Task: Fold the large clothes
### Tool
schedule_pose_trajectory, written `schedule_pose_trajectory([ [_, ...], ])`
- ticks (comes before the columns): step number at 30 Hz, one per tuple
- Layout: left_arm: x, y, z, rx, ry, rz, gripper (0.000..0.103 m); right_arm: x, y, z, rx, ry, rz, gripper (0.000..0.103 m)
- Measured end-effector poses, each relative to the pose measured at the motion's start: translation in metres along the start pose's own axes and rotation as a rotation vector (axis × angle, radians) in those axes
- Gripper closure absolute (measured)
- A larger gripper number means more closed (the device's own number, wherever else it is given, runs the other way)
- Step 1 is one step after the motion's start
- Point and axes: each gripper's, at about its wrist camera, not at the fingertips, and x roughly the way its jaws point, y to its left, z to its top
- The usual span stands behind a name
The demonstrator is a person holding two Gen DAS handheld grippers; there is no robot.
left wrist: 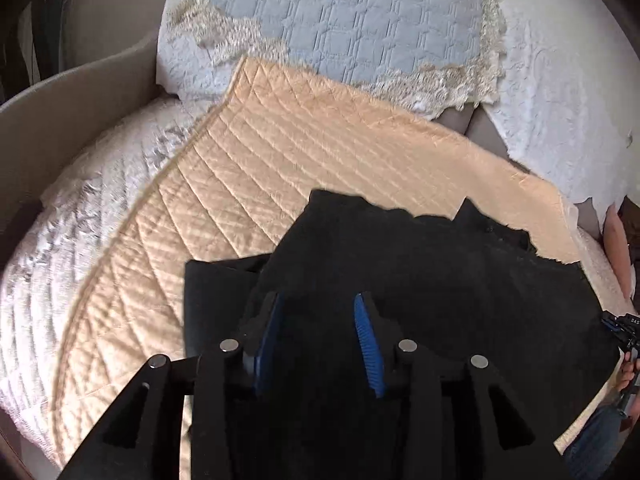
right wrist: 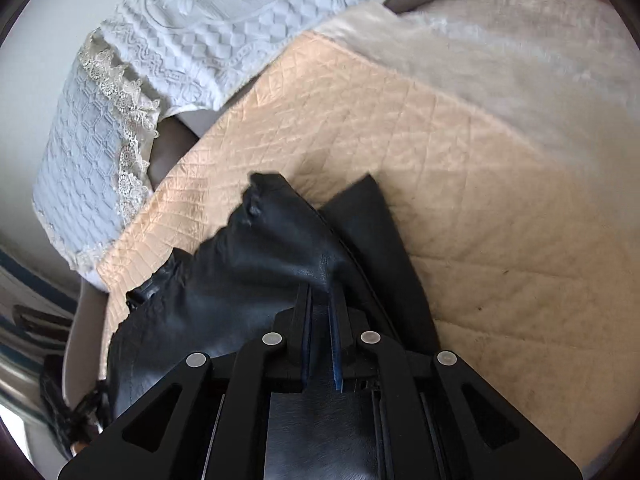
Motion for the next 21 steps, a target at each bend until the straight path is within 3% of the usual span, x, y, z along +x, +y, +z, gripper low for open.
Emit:
schedule_pose_trajectory([
  [3, -0.028, 0.011, -0.003, -0.046, -0.049, -0.006, 0.050, -0.024, 0.025, -0.010, -0.074, -0.042, 0.031, 0.086],
  [6, -0.042, 0.027, -0.011, -0.113, -0.052, -0.004, 0.046, -0.031, 0.047, -0.029, -0.132, -0.055, 0.043, 0.060],
  [12, -0.026, 0.043, -0.019, -0.185, 0.015, 0.004, 0.042, -0.009, 0.098, -0.070, -0.255, 0.018, 0.102, 0.059],
  [14, -0.014, 0.050, -0.021, -0.235, 0.047, -0.037, 0.040, -0.003, 0.111, -0.078, -0.283, 0.036, 0.125, 0.059],
  [16, -0.003, 0.056, -0.020, -0.281, 0.083, -0.027, 0.040, 0.002, 0.121, -0.084, -0.309, 0.055, 0.141, 0.059],
  [21, 0.001, 0.055, -0.020, -0.332, 0.083, -0.105, 0.037, 0.002, 0.135, -0.095, -0.355, 0.075, 0.172, 0.059],
])
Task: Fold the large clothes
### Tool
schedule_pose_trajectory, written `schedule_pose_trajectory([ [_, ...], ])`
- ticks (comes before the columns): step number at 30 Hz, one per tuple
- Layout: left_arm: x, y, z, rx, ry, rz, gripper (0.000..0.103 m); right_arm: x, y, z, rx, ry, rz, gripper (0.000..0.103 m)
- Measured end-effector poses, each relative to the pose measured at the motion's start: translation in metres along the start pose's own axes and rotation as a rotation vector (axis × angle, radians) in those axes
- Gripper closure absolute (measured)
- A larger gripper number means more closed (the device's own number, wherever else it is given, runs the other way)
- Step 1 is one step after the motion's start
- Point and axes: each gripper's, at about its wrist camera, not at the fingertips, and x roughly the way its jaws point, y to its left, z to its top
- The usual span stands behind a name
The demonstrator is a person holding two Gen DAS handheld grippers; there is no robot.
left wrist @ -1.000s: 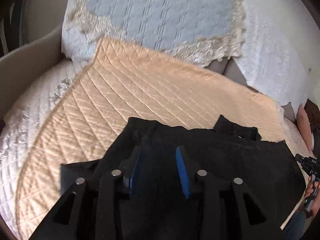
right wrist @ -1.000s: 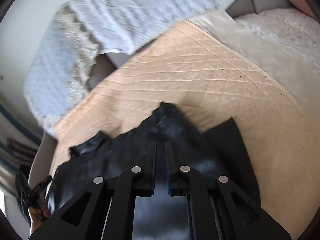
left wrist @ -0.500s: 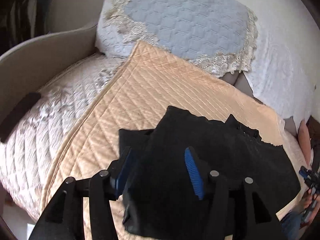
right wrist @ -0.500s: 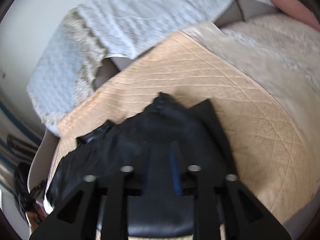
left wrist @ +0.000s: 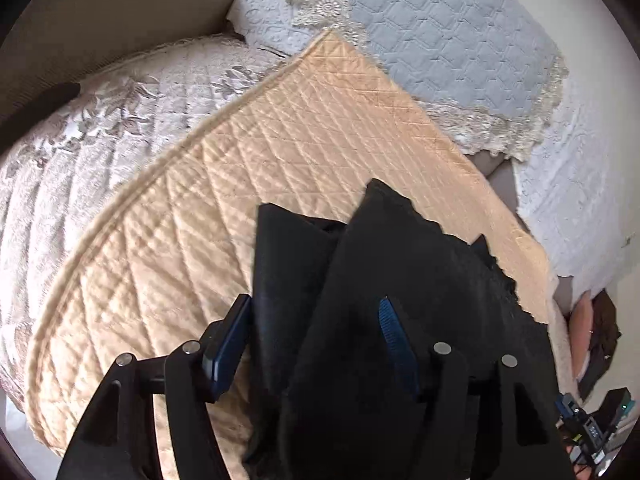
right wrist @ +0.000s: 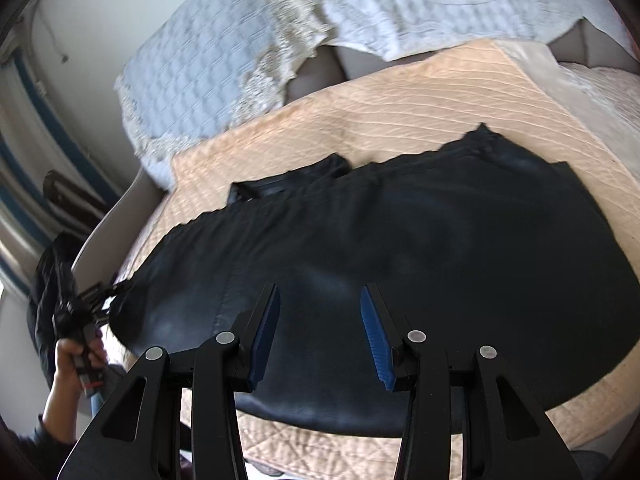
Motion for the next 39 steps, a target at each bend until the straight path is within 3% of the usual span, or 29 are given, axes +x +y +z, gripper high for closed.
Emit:
schedule_pose_trajectory([
  [7, -0.002, -0.007, -0.022, 0.014, 0.035, -0.047, 0.038, -0.004, 0.002, -0.010, -0.003, 0.015, 0.014, 0.059],
  [9, 0.002, -0.007, -0.018, 0.012, 0.050, -0.007, 0.049, -0.002, 0.002, -0.011, 0.000, 0.022, 0.010, 0.059],
  [12, 0.003, -0.018, -0.018, 0.098, 0.054, 0.076, 0.066, -0.001, 0.003, -0.012, 0.005, 0.016, 0.012, 0.059],
  [15, -0.001, -0.023, -0.014, 0.147, 0.053, 0.079, 0.085, -0.001, 0.006, -0.015, -0.016, 0.017, -0.002, 0.059],
  [21, -0.041, -0.051, 0.003, 0.227, 0.022, -0.072, 0.091, -0.003, 0.011, -0.018, -0.040, 0.009, 0.012, 0.059],
  [29, -0.070, -0.174, 0.010, 0.366, 0.032, -0.340, 0.093, -0.014, 0.005, -0.017, -0.018, -0.035, 0.040, 0.059],
  [33, -0.043, -0.236, -0.020, 0.454, 0.113, -0.421, 0.093, -0.018, -0.005, -0.021, 0.011, -0.042, 0.036, 0.059],
  [36, 0.004, -0.263, -0.054, 0.502, 0.216, -0.419, 0.093, -0.021, -0.012, -0.025, 0.030, -0.036, 0.028, 0.059],
  [39, 0.061, -0.272, -0.091, 0.529, 0.335, -0.366, 0.092, -0.021, -0.023, -0.030, 0.067, -0.018, 0.028, 0.059],
])
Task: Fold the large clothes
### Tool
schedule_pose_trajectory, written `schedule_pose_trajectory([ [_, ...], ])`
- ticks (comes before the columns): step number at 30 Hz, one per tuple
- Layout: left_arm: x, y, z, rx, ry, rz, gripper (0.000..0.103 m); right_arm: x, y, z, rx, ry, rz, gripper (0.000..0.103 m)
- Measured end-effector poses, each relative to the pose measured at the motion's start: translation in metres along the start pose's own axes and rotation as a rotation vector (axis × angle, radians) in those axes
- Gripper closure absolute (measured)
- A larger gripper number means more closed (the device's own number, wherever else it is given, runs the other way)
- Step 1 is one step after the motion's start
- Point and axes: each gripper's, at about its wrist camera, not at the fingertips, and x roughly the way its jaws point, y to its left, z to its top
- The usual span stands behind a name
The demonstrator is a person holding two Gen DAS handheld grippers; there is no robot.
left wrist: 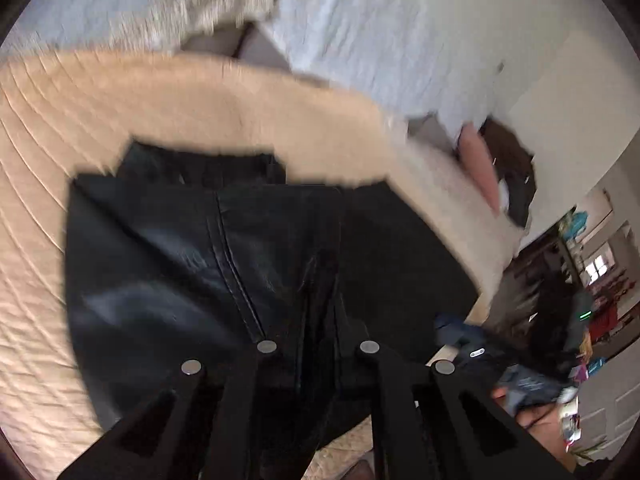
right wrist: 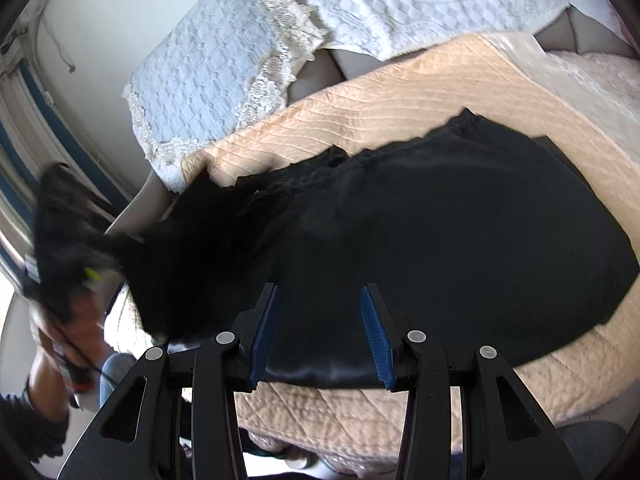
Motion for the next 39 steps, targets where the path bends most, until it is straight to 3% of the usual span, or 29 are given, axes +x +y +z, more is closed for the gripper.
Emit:
schedule_pose_trajectory([
  [2, 0.019, 0.000, -0.008, -0.010, 0.020, -0.010, 0.090, 0.000, -0.006, -0.003, 0.027, 0.014, 0.004, 0.060],
  [4, 0.010, -0.007, -0.010, 0.000, -0.008, -0.021, 0.078, -0.003, -0.010, -0.004, 0.049, 0.016, 0.021, 0.059],
  [6, 0.000, -0.010, -0.010, -0.007, -0.001, -0.096, 0.063, -0.003, -0.012, -0.004, 0.070, 0.015, 0.052, 0.059],
  [10, -0.039, -0.019, -0.018, 0.041, -0.053, -0.136, 0.063, 0.006, -0.005, 0.002, 0.105, 0.025, 0.136, 0.055],
  [12, -0.061, -0.008, -0.025, 0.048, -0.112, -0.093, 0.061, 0.014, 0.000, 0.005, 0.117, 0.037, 0.180, 0.053],
  [14, -0.074, 0.011, -0.027, 0.027, -0.163, 0.017, 0.061, 0.027, 0.007, 0.010, 0.126, 0.059, 0.219, 0.052],
  [17, -0.081, 0.042, -0.032, -0.042, -0.164, 0.104, 0.061, 0.055, 0.019, 0.019, 0.122, 0.108, 0.264, 0.052],
  [21, -0.076, 0.063, -0.041, -0.105, -0.163, 0.118, 0.061, 0.095, 0.031, 0.032, 0.119, 0.163, 0.262, 0.052],
  [25, -0.071, 0.064, -0.053, -0.087, -0.169, 0.123, 0.061, 0.110, 0.040, 0.036, 0.122, 0.185, 0.273, 0.052],
  [26, -0.071, 0.063, -0.054, -0.080, -0.171, 0.124, 0.061, 0.112, 0.042, 0.037, 0.123, 0.191, 0.267, 0.054],
  [27, -0.070, 0.063, -0.054, -0.078, -0.170, 0.124, 0.061, 0.111, 0.043, 0.037, 0.120, 0.188, 0.245, 0.081],
  [28, -0.070, 0.063, -0.054, -0.077, -0.170, 0.122, 0.061, 0.108, 0.044, 0.037, 0.113, 0.177, 0.235, 0.092],
  [32, -0.069, 0.057, -0.050, -0.047, -0.168, 0.107, 0.061, 0.084, 0.044, 0.032, 0.098, 0.109, 0.239, 0.093],
  [37, -0.058, 0.053, -0.057, -0.003, -0.154, 0.100, 0.060, 0.101, 0.015, 0.016, 0.197, 0.132, 0.213, 0.093],
  [39, -0.058, 0.052, -0.057, 0.006, -0.153, 0.111, 0.060, 0.099, 0.018, 0.018, 0.179, 0.125, 0.196, 0.093],
])
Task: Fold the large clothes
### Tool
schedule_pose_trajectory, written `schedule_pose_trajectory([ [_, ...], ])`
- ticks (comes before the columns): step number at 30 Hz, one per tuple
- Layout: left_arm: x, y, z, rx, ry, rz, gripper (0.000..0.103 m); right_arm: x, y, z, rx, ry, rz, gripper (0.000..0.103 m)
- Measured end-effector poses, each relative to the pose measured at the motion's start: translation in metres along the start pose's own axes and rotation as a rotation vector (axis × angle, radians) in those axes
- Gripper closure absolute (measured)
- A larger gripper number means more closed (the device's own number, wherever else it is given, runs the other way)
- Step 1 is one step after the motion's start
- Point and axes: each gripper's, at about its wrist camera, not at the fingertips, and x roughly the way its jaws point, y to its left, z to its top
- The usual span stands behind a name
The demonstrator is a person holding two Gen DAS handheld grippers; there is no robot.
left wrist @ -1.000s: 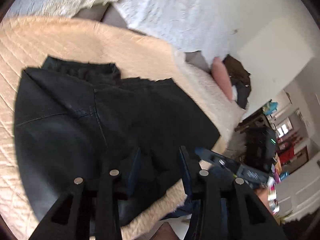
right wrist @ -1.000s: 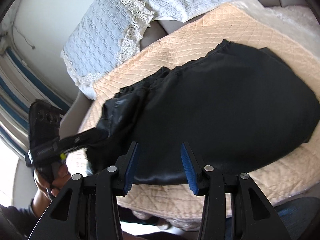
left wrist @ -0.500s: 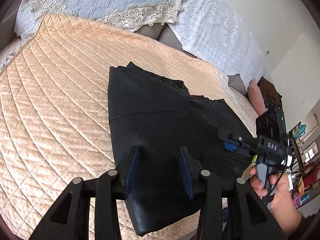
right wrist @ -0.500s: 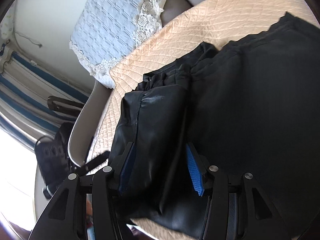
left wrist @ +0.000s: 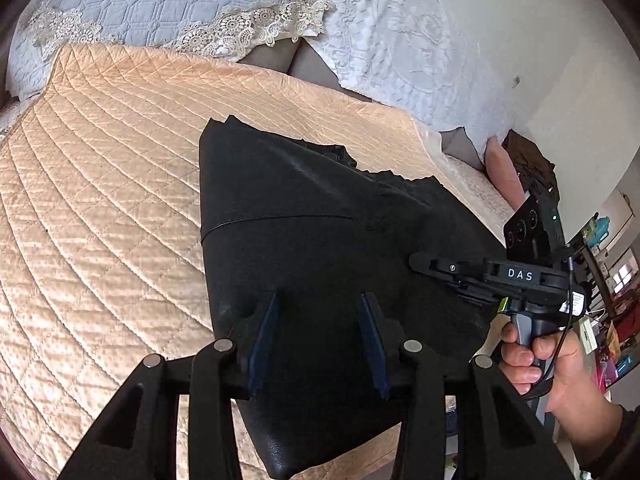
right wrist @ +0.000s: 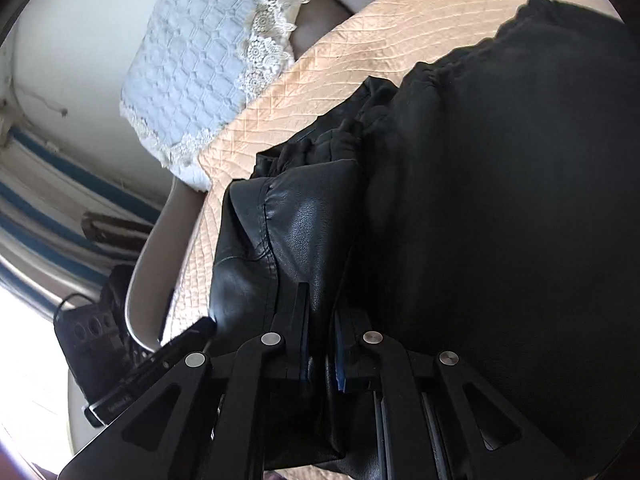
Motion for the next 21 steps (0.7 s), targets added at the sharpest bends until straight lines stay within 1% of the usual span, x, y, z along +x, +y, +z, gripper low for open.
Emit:
schedule_pose_trajectory([
  [2, -0.001, -0.001, 0.001, 0.005, 0.002, 0.008, 0.060, -0.001, 0.005, 0.003, -0.026, 0.007, -0.020, 0.091],
  [4, -0.004, -0.004, 0.001, 0.013, 0.007, 0.019, 0.060, -0.003, 0.009, 0.005, -0.041, 0.015, -0.045, 0.083],
  [8, -0.020, -0.011, -0.009, 0.021, 0.002, 0.025, 0.060, -0.027, 0.025, 0.002, -0.122, -0.029, -0.128, 0.082],
  [10, -0.030, -0.015, -0.017, 0.028, -0.012, 0.012, 0.060, -0.042, 0.041, -0.002, -0.201, -0.061, -0.119, 0.082],
  [12, -0.033, -0.018, -0.022, 0.042, -0.015, 0.022, 0.060, -0.048, 0.059, -0.009, -0.287, -0.080, -0.112, 0.082],
  [13, -0.032, -0.018, -0.025, 0.044, -0.007, 0.024, 0.060, -0.045, 0.063, -0.011, -0.308, -0.075, -0.107, 0.081],
  [15, -0.024, -0.014, -0.030, 0.030, 0.019, 0.033, 0.060, -0.032, 0.062, -0.017, -0.328, -0.029, -0.104, 0.080],
  [17, -0.019, -0.013, -0.034, 0.028, 0.016, 0.039, 0.060, -0.007, 0.049, -0.023, -0.339, 0.037, -0.188, 0.082],
  [18, -0.019, -0.013, -0.034, 0.025, 0.016, 0.037, 0.060, -0.002, 0.043, -0.027, -0.338, 0.042, -0.196, 0.084],
  [19, -0.019, -0.014, -0.034, 0.024, 0.015, 0.042, 0.060, -0.002, 0.041, -0.029, -0.332, 0.017, -0.179, 0.085],
  [21, -0.020, -0.015, -0.034, 0.030, 0.018, 0.047, 0.060, -0.006, 0.040, -0.029, -0.330, 0.018, -0.188, 0.085],
])
